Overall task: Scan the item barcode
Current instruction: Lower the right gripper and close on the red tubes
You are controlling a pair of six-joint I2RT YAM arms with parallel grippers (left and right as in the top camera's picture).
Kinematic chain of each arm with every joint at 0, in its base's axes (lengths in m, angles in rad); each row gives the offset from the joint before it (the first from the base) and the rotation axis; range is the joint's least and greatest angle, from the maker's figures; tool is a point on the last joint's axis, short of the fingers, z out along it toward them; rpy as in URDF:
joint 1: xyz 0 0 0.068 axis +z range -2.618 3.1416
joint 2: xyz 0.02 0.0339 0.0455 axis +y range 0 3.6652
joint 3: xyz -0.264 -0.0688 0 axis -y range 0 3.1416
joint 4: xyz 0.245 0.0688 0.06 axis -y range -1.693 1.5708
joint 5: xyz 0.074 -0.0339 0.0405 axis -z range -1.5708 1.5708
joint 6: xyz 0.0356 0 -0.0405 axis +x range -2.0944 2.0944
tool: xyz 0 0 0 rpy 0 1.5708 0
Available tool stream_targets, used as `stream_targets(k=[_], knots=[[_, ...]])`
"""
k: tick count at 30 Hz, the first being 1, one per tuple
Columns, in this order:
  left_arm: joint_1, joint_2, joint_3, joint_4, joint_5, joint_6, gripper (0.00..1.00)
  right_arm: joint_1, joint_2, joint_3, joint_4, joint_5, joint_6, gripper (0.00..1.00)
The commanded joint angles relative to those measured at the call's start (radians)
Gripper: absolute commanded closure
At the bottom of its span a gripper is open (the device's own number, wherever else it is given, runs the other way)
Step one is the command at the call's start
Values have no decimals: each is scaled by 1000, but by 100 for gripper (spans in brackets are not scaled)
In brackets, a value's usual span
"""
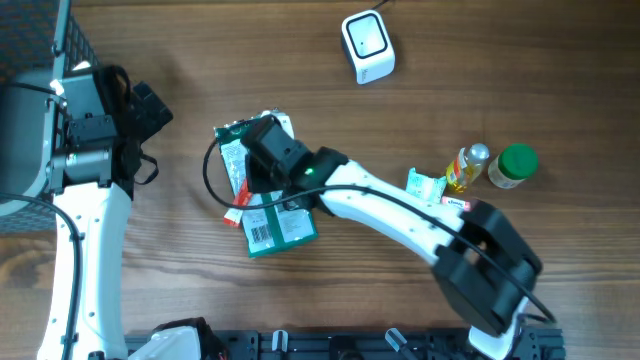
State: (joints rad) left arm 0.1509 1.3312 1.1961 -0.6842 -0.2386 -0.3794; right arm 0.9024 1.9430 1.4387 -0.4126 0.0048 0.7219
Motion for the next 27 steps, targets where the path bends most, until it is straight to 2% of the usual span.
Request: stream_targets(k=[1,9,16,27], knots=[[4,-1,4,3,-5,8,0,8,-17,-6,0,-15,147,49],[4,-1,3,3,-5,8,0,55,-14,-50,39,-27,381,52],[4,-1,4,3,-5,8,0,116,16,-57,124,-16,427,60],[4,-1,3,3,-5,8,0,134,144,-57,122,-34,520,62]])
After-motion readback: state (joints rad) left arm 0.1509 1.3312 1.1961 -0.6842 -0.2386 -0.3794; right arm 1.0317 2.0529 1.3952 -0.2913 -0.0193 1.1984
